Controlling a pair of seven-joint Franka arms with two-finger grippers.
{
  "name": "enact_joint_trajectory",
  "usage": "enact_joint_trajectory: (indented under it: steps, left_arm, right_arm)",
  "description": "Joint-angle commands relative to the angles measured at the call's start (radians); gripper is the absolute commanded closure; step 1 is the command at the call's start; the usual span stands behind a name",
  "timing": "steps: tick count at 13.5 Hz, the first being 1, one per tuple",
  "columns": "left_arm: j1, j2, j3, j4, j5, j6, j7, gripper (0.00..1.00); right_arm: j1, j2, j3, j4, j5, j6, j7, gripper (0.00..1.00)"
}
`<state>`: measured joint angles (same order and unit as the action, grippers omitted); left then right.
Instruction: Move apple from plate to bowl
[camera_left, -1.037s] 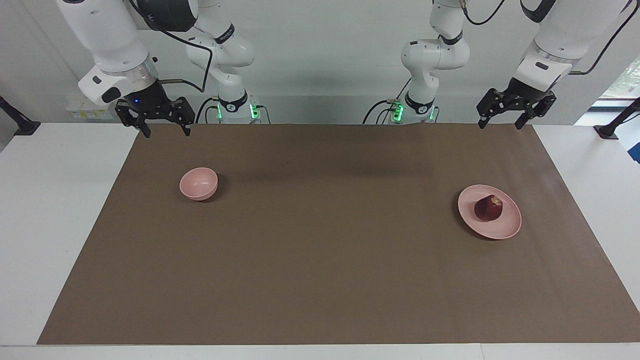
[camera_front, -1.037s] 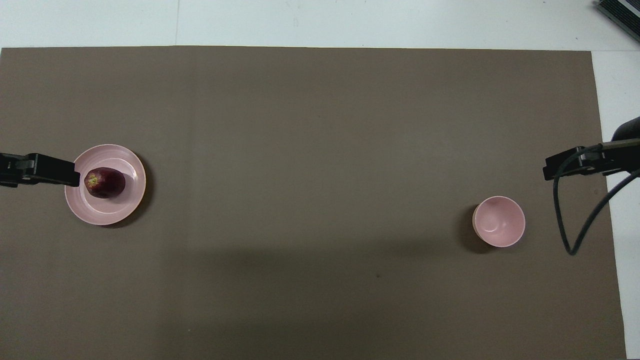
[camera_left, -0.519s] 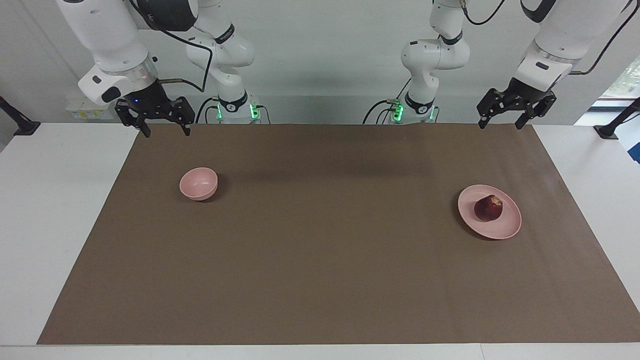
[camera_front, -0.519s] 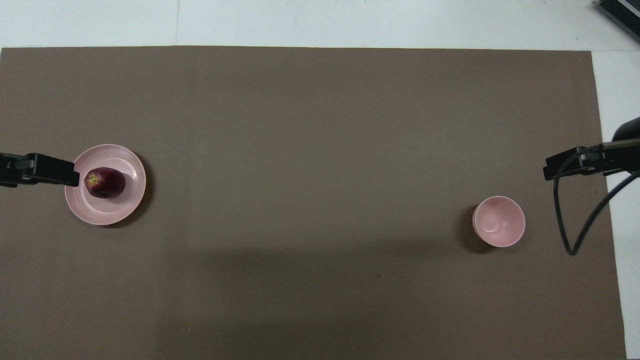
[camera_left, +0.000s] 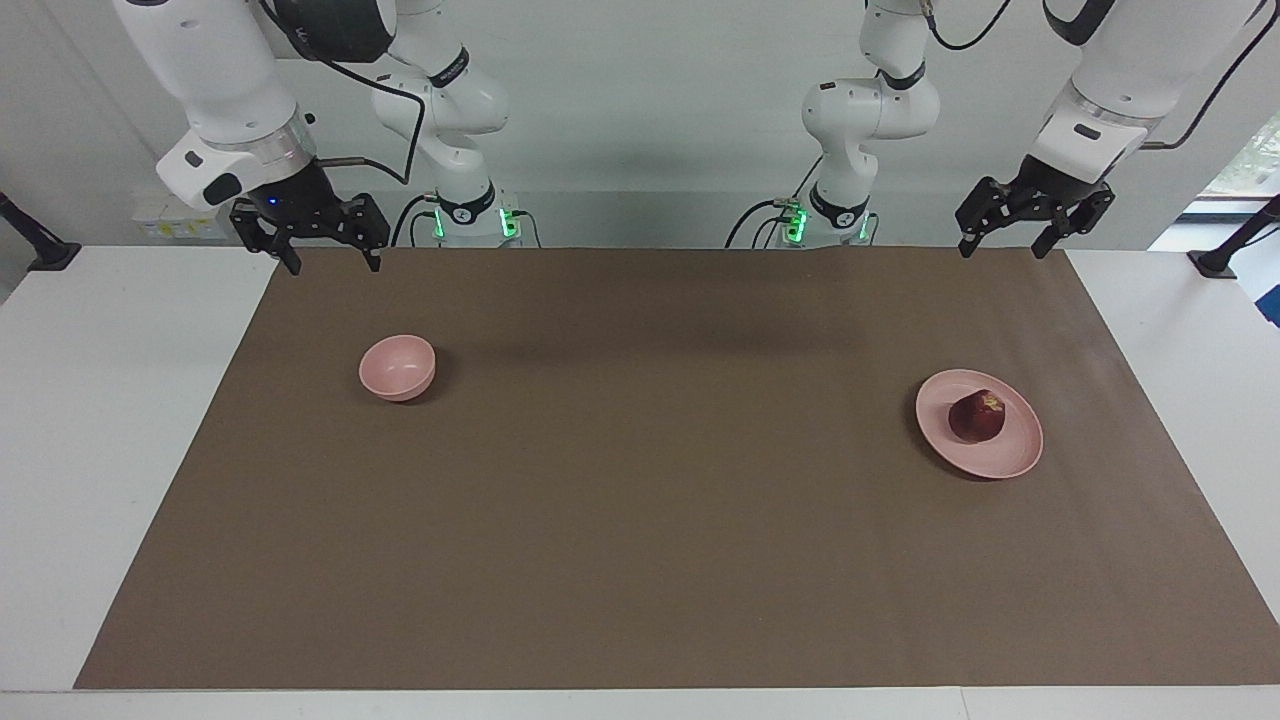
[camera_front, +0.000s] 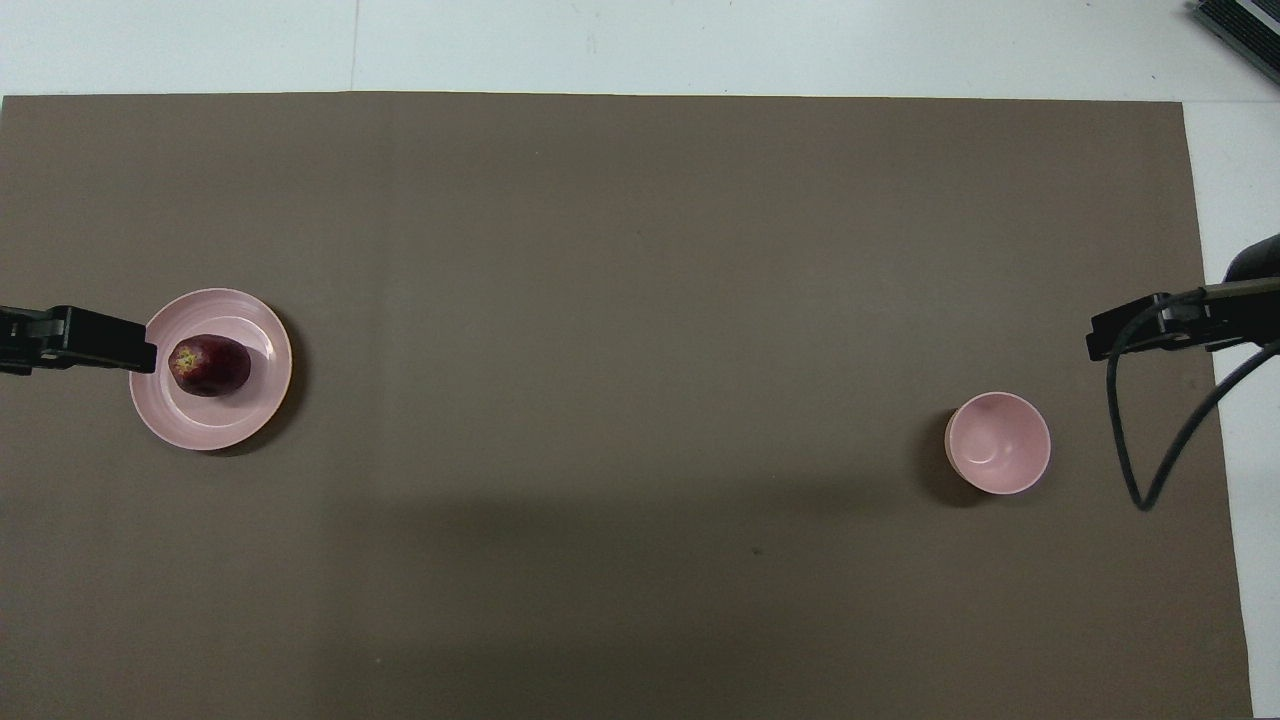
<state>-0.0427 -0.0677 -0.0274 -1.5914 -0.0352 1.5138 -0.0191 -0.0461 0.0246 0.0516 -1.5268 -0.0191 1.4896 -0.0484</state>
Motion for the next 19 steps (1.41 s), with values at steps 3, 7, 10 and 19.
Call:
enact_joint_trajectory:
  steps: [3,7,10,19]
  left_arm:
    - [0.009,-0.024,-0.005,-0.015,-0.008,-0.052,-0.012,0.00]
    - [0.043,-0.023,-0.002,-0.028,-0.012,-0.012,0.004,0.00]
    - [0.034,-0.009,-0.002,-0.085,-0.012,0.084,0.001,0.00]
    - [0.170,0.115,-0.002,-0.211,-0.012,0.399,0.137,0.00]
  right_arm:
    - [-0.011,-0.025,0.002,-0.027,0.018,0.001,-0.015,0.00]
    - [-0.012,-0.025,0.002,-0.027,0.018,0.003,-0.013,0.00]
    - [-0.011,-0.025,0.002,-0.027,0.018,0.001,-0.015,0.00]
    - [-0.012,-0.037,0.005,-0.033,0.021,0.001,0.019,0.00]
